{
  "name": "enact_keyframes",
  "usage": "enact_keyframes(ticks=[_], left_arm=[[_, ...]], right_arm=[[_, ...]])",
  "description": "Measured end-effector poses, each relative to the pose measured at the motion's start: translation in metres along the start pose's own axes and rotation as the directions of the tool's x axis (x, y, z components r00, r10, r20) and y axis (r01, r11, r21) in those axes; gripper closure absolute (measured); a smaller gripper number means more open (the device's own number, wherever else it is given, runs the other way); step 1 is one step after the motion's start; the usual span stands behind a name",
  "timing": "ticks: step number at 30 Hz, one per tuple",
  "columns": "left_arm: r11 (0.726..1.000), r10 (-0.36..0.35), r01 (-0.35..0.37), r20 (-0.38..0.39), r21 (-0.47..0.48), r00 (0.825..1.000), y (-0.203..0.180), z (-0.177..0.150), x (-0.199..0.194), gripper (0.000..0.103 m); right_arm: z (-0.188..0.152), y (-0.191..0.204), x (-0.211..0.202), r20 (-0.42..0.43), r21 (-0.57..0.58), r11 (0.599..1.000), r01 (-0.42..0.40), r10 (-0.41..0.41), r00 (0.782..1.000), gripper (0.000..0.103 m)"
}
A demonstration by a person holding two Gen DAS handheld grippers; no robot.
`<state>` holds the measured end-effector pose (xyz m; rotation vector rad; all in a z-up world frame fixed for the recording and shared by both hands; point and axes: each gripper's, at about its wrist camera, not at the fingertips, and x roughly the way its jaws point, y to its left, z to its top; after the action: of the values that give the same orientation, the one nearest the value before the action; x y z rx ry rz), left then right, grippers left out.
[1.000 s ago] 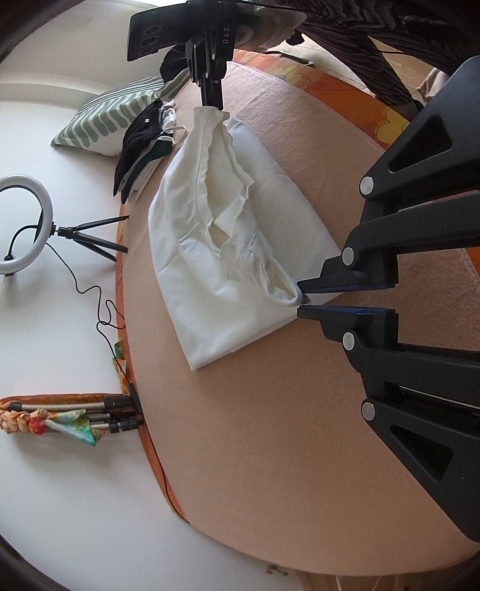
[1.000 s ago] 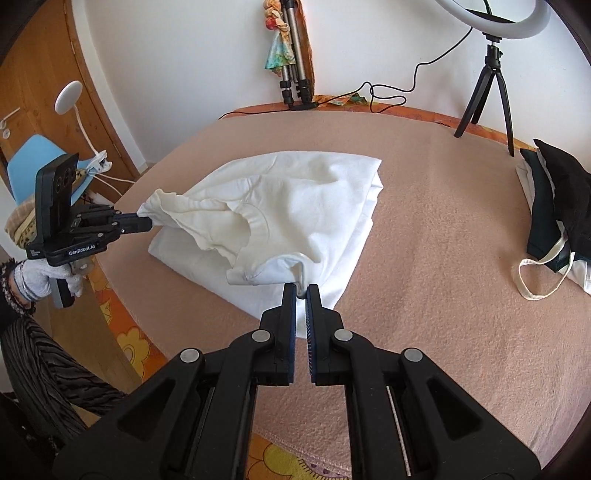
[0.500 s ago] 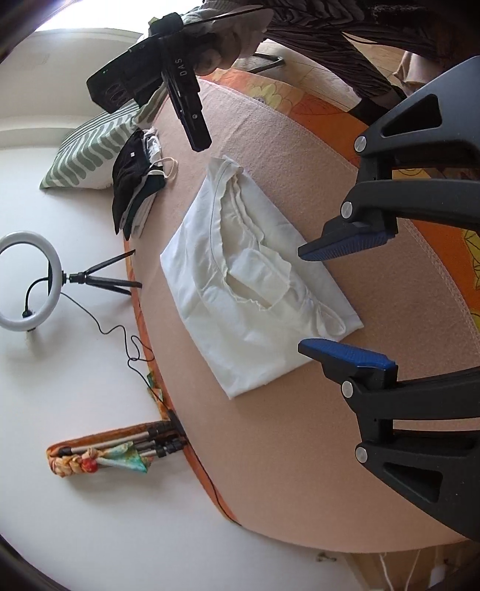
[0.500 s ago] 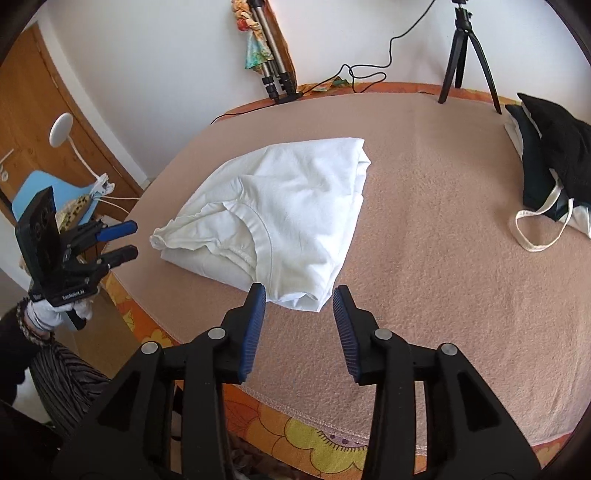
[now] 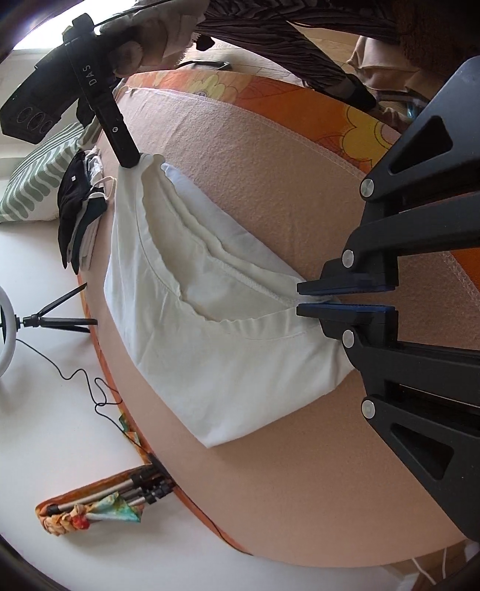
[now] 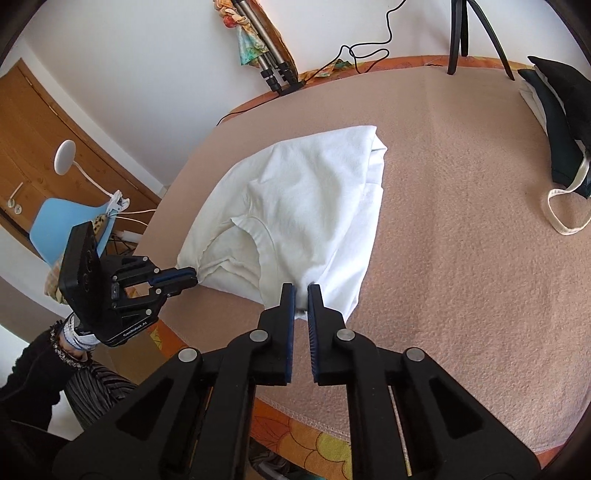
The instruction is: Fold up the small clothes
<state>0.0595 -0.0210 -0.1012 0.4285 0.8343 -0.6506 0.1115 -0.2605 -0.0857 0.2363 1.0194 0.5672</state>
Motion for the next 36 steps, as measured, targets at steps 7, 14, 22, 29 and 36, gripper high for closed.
enact_keyframes(ticks=[7, 14, 22, 29, 36], left_arm=[[0.996, -0.060, 0.061, 0.031, -0.060, 0.998, 0.011, 0.000, -0.025, 0.100], [0.967, -0.081, 0.119, 0.169, -0.223, 0.982, 0.035, 0.042, -0.030, 0.094], [0.962, -0.105, 0.145, 0.174, -0.231, 0.979, 0.020, 0.091, 0.010, 0.094], [0.977, -0.143, 0.160, 0.127, -0.143, 0.982, -0.006, 0.102, 0.034, 0.094], [0.973, -0.165, 0.180, 0.105, -0.147, 0.981, -0.005, 0.098, 0.044, 0.094]], right_arm=[[-0.007, 0.003, 0.002, -0.080, -0.100, 0.992, 0.079, -0.087, 0.993, 0.091], [0.045, 0.002, -0.025, 0.126, -0.087, 0.990, 0.111, -0.100, 0.987, 0.090], [0.114, -0.001, 0.025, 0.124, -0.053, 0.990, 0.133, -0.126, 0.984, 0.090], [0.123, -0.079, 0.051, 0.014, 0.287, 0.955, -0.079, 0.079, 0.997, 0.079], [0.126, -0.107, 0.063, 0.030, 0.383, 0.899, -0.211, 0.217, 0.976, 0.058]])
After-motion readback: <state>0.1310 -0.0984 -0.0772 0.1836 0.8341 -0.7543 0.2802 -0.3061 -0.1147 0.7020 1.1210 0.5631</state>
